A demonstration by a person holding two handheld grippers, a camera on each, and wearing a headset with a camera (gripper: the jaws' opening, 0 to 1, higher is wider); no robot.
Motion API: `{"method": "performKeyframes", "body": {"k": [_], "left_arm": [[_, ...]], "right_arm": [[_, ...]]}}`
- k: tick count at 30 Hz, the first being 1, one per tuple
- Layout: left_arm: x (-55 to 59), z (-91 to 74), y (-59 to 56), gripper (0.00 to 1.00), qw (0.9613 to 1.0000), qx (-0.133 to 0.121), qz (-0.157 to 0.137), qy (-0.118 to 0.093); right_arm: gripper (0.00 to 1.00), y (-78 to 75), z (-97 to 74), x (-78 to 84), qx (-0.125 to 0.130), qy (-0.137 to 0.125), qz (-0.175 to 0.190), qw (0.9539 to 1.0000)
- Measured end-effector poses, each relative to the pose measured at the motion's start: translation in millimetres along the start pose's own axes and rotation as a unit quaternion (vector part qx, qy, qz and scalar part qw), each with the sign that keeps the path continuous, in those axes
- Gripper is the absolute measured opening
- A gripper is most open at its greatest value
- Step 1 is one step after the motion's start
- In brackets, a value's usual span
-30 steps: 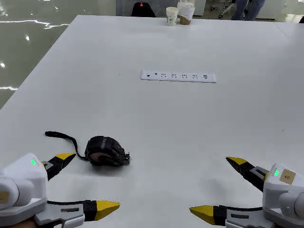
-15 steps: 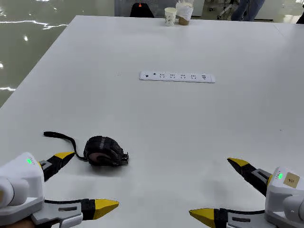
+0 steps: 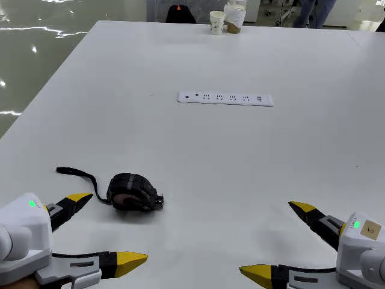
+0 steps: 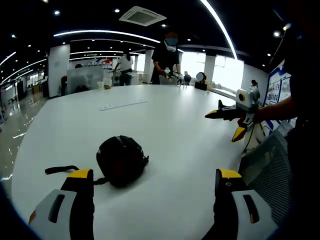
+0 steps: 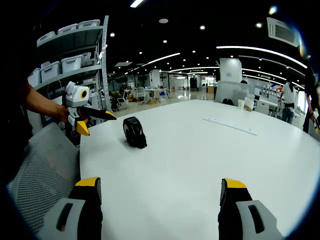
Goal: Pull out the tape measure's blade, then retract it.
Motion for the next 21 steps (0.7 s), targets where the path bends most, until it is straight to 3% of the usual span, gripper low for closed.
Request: {"method": "performKeyframes", "body": {"k": [21], "left_arm": [[-1.9,-1.3,-2.5,0.99,0.9999,0.013,0.002,0.001]], "right_arm": [[0.99,-2.0,-3.3,-0.6,0.006,-0.001,0.0,1.0]]}}
Point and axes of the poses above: the centre of the closed fingertips' face, and the gripper's own axes: z roughly forward along the fingers, y roughly to its left, x roughly out of its underside, the point moved 8 cm from there along -z, roughly backward along the fingers, and after that the axes turned 12 degrees about z, right-handed, at the moved point
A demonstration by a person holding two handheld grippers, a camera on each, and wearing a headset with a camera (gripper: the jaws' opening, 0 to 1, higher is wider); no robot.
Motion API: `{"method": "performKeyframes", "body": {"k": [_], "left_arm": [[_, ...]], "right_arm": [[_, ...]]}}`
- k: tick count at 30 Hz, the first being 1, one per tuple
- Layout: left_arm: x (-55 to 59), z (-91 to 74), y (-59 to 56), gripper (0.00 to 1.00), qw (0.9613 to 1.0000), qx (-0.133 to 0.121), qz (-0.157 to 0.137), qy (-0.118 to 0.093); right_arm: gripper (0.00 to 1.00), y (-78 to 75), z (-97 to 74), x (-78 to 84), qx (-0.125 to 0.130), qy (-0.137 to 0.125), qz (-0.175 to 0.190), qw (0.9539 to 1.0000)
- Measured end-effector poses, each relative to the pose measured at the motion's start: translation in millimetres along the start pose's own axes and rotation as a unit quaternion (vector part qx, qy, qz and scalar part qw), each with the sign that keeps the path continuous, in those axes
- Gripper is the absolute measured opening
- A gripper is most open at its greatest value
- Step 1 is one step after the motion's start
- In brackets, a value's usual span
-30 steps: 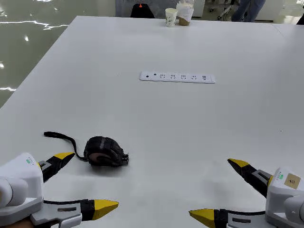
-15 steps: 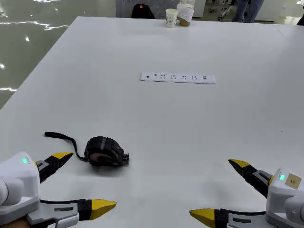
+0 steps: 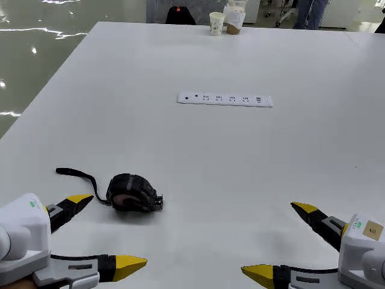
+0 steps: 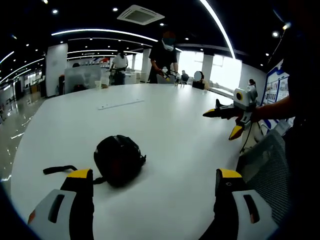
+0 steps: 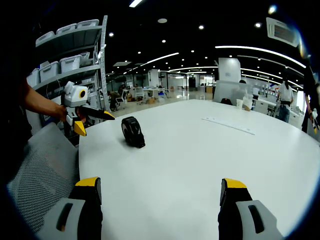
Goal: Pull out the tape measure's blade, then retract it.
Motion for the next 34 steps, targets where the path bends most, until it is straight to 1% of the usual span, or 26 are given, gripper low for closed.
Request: {"method": "performKeyframes", "body": {"k": [1,4,7,12,15,16,17,19,21,23,34], "left_arm": [[0.1,-0.2,-0.4,0.99,1.0,0.001,-0.004,0.0],[1.1,-0.3,-0.6,0.99,1.0,0.002,-0.001,0.003],[1.4,-0.8,-0.9,0.99,1.0,0.003,-0.006,0.001],[1.3,-1.3,-1.0,0.99,1.0,0.005,-0.005,0.001],[1.3,-1.5,-0.2,0.99,1.0,0.002,-0.001,0.001],[1.3,-1.5,-0.8,0.98,0.9999,0.008,-0.009,0.002],[1.7,-1.6,-0.3,0.96,0.9999,0.007,-0.007,0.004],[1.5,-1.7,-1.0,0.99,1.0,0.007,-0.003,0.002],[1.4,-2.1,-1.3,0.96,0.9999,0.009,-0.005,0.004],[1.5,-1.7,-1.2,0.98,1.0,0.008,-0.002,0.003],[1.7,-2.3,-0.1,0.99,1.0,0.006,0.003,0.004]], "right_arm": [[0.99,0.1,0.1,-0.2,0.0,0.0,0.0,1.0],[0.99,0.3,0.3,-0.5,-0.001,0.0,-0.001,1.0],[0.99,0.7,0.0,-1.5,0.0,0.0,-0.002,1.0],[0.99,-0.1,-0.4,-1.2,0.0,0.001,-0.003,1.0],[0.99,0.0,-0.7,-0.9,0.0,0.002,-0.003,1.0],[0.99,0.3,-0.7,-1.1,0.0,0.002,-0.003,1.0],[0.99,0.4,-0.7,-1.4,0.0,0.001,-0.003,1.0],[0.99,0.2,-0.9,-1.3,0.001,0.002,-0.003,1.0],[0.99,0.5,-1.0,-1.6,0.001,0.002,-0.003,1.0],[0.99,0.4,-1.2,-1.4,0.002,0.002,-0.004,1.0],[0.99,1.5,-1.9,-2.2,0.001,0.003,-0.005,1.0]]}}
Point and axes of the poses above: the centre of the closed fingertips' face, and the gripper's own axes: z roughly forward along the fingers, y roughly to its left, x roughly out of its underside, the point moved 8 cm from there along -z, roughly backward along the fingers, and after that the axes turned 12 degrees about z, right-handed, at the moved point
